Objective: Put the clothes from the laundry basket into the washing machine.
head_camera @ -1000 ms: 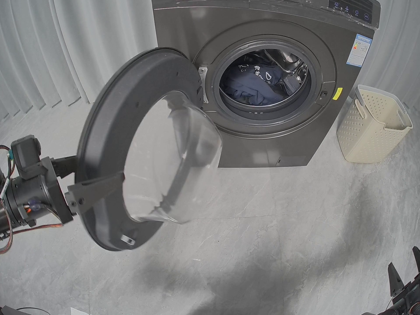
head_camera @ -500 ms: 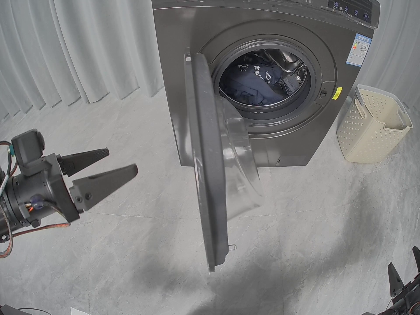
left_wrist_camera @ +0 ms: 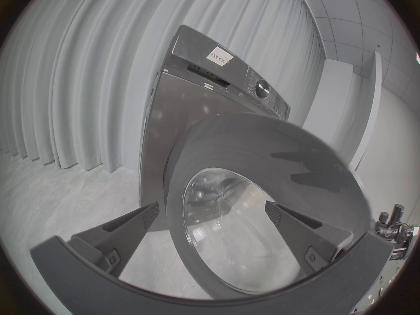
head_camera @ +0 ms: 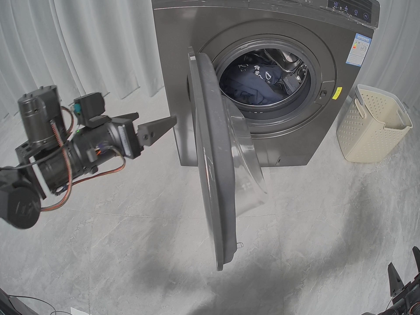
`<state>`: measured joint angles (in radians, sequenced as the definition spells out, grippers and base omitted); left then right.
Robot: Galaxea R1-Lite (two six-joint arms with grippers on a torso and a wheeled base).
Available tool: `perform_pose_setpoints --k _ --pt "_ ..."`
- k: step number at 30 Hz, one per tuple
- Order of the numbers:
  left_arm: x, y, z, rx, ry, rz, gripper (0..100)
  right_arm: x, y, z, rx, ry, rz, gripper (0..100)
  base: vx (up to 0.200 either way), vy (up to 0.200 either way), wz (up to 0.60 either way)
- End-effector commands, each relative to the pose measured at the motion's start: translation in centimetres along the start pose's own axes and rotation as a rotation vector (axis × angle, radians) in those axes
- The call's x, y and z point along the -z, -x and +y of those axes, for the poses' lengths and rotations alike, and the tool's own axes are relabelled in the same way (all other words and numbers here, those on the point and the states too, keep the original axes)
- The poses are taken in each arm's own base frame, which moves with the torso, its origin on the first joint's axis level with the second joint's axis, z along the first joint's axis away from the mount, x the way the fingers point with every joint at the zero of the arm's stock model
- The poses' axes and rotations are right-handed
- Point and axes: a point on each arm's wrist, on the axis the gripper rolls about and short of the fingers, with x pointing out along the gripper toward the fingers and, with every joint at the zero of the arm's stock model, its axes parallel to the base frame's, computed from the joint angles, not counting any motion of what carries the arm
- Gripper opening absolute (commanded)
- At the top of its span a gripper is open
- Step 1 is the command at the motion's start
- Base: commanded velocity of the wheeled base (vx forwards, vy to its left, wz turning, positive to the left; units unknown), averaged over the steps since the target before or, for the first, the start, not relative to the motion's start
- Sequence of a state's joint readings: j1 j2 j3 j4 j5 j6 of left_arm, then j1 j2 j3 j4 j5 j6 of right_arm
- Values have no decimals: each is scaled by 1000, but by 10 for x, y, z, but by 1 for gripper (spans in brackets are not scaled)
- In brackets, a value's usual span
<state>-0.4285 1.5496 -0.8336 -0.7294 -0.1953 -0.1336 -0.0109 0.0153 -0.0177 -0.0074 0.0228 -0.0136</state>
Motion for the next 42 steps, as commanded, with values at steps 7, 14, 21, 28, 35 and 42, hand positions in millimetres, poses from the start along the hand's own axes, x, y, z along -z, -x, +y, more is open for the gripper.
perform_pose_setpoints --k 7,14,21,28,35,42 --pt "10 -89 -6 49 -5 -12 100 5 0 0 0 0 2 100 0 0 0" --pt "4 -117 -21 95 -5 -22 100 5 0 0 0 2 2 100 0 0 0" --pt "-4 -149 -32 122 -3 -44 100 5 0 0 -3 2 2 100 0 0 0" --pt "-4 -195 -29 43 13 -111 100 5 0 0 -7 2 2 100 0 0 0" --pt "-5 -217 -25 -50 50 -172 100 5 0 0 -5 0 2 100 0 0 0" --pt "-27 -181 -46 -49 79 -154 100 5 0 0 -2 0 2 100 0 0 0"
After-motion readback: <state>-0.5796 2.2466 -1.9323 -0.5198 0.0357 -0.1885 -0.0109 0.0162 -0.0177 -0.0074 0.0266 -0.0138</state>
